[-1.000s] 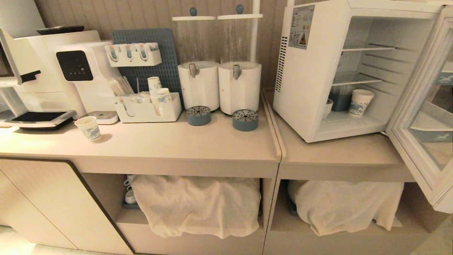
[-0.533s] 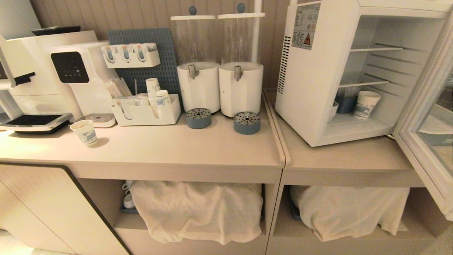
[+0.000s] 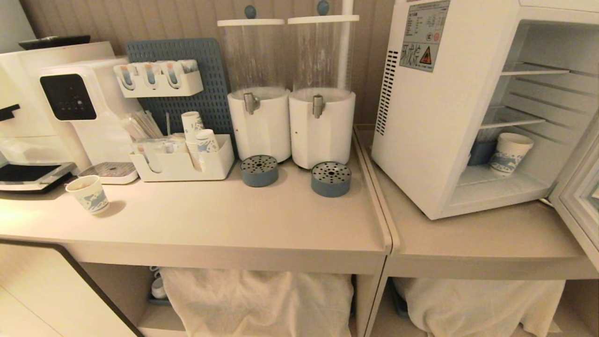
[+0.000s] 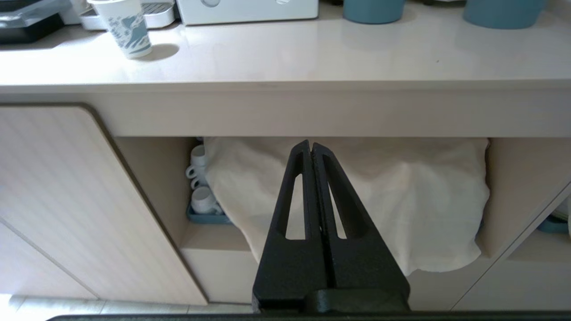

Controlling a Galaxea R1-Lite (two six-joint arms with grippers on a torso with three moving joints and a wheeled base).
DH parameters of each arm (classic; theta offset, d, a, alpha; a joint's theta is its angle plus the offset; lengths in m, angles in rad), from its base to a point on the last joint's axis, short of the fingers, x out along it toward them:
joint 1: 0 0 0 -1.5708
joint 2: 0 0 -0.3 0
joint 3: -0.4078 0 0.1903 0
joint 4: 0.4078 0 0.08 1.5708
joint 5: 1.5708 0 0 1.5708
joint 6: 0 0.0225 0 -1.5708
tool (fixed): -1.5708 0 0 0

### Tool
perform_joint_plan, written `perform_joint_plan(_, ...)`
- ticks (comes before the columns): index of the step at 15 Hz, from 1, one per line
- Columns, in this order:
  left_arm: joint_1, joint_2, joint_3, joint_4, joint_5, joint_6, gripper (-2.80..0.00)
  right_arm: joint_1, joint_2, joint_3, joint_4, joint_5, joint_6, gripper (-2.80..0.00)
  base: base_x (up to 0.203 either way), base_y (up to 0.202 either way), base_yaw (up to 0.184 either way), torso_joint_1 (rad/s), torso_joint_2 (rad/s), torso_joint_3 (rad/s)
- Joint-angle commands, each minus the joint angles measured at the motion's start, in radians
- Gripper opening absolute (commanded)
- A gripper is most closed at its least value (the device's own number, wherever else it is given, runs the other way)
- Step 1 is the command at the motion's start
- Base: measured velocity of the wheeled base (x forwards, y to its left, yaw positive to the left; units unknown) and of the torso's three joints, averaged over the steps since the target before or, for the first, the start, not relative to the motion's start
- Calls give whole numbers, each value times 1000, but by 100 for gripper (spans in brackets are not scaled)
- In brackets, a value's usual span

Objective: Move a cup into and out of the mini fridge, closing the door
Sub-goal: Take the ceramic cup out of the freezer

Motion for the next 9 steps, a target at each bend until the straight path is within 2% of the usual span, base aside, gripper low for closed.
perform_joint_plan(1, 0, 0, 0, -1, -2, -2, -280, 1, 0, 0, 0, 2, 0, -280, 0, 0, 0, 0, 0, 0)
perform_joint_plan(4, 0, 0, 0, 0, -2, -9, -280, 0, 0, -43, -16, -6, 0, -280, 0, 0, 0, 0, 0, 0)
perform_joint_plan(7, 0, 0, 0, 0, -2, -9, -280, 1, 22, -283, 79, -16, -6, -280, 0, 0, 0, 0, 0, 0)
perform_joint_plan(9, 0, 0, 0, 0, -2, -10, -280, 0, 136, -495, 176, -11, 5, -280, 0, 0, 0, 0, 0, 0)
